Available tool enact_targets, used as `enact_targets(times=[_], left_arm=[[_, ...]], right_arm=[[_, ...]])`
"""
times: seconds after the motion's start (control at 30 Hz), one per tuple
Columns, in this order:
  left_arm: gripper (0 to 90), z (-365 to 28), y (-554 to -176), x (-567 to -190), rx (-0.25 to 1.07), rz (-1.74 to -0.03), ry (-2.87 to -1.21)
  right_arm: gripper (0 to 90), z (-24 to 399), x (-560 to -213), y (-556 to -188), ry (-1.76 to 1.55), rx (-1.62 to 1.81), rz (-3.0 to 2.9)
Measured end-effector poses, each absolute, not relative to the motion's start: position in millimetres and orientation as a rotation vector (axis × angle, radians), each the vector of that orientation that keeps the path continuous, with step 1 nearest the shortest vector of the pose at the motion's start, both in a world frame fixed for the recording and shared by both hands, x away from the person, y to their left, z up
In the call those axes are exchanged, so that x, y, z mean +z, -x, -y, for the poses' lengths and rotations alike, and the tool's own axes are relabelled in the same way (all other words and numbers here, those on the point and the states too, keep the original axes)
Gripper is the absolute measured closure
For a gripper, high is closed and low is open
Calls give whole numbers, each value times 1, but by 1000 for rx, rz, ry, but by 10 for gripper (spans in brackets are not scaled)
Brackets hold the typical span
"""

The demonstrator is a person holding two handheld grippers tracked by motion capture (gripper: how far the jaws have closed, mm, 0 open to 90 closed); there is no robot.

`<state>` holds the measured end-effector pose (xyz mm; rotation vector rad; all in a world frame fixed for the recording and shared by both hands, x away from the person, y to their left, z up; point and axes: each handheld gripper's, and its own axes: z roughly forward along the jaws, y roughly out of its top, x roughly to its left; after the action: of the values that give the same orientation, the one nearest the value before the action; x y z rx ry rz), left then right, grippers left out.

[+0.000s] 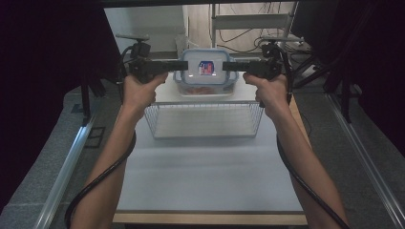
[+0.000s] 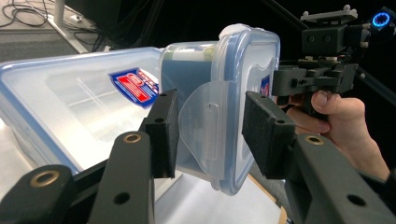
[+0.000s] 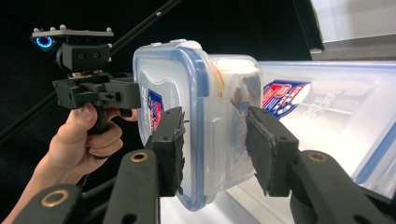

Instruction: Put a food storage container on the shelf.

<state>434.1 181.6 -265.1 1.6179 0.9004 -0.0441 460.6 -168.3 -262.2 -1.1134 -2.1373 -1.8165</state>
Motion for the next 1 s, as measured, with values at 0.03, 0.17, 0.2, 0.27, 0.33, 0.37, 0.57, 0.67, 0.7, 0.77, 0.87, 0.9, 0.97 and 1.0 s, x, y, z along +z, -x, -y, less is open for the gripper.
enact_targets(times=[0.03, 0.17, 0.2, 0.27, 0.33, 0.37, 0.57, 0.67, 0.7, 0.77, 0.87, 0.9, 0.97, 1.0], left_arm=[[569, -182, -437, -266, -49, -904, -1614], [568, -182, -447, -270, -63, -923, -1596], [568, -182, -450, -271, -65, -926, -1592], [568, -181, -455, -274, -65, -938, -1592], [568, -180, -459, -277, -69, -951, -1588], [567, -180, -459, -277, -69, -951, -1588], [562, -180, -461, -281, -65, -960, -1570], [553, -176, -462, -279, -13, -984, -1600], [570, -175, -462, -279, -1, -985, -1615], [550, -170, -463, -277, 32, -1002, -1658], [548, -168, -464, -277, 42, -1014, -1655], [551, -168, -464, -278, 39, -1014, -1653], [550, -168, -464, -278, 43, -1016, -1646], [546, -167, -464, -279, 41, -1018, -1643]], right_arm=[[578, 168, -262, -461, 1113, -1817, 2137], [578, 167, -263, -472, 1123, -1810, 2134], [578, 168, -265, -478, 1126, -1816, 2124], [578, 168, -269, -485, 1139, -1815, 2098], [578, 169, -272, -489, 1143, -1812, 2085], [578, 169, -272, -489, 1143, -1812, 2085], [577, 169, -274, -497, 1152, -1788, 2072], [576, 170, -275, -500, 1166, -1789, 2047], [569, 169, -275, -501, 1177, -1787, 2060], [552, 166, -275, -503, 1208, -1769, 2089], [549, 165, -275, -503, 1217, -1777, 2090], [549, 166, -275, -505, 1215, -1780, 2085], [548, 166, -275, -505, 1215, -1781, 2082], [548, 166, -275, -506, 1217, -1782, 2080]])
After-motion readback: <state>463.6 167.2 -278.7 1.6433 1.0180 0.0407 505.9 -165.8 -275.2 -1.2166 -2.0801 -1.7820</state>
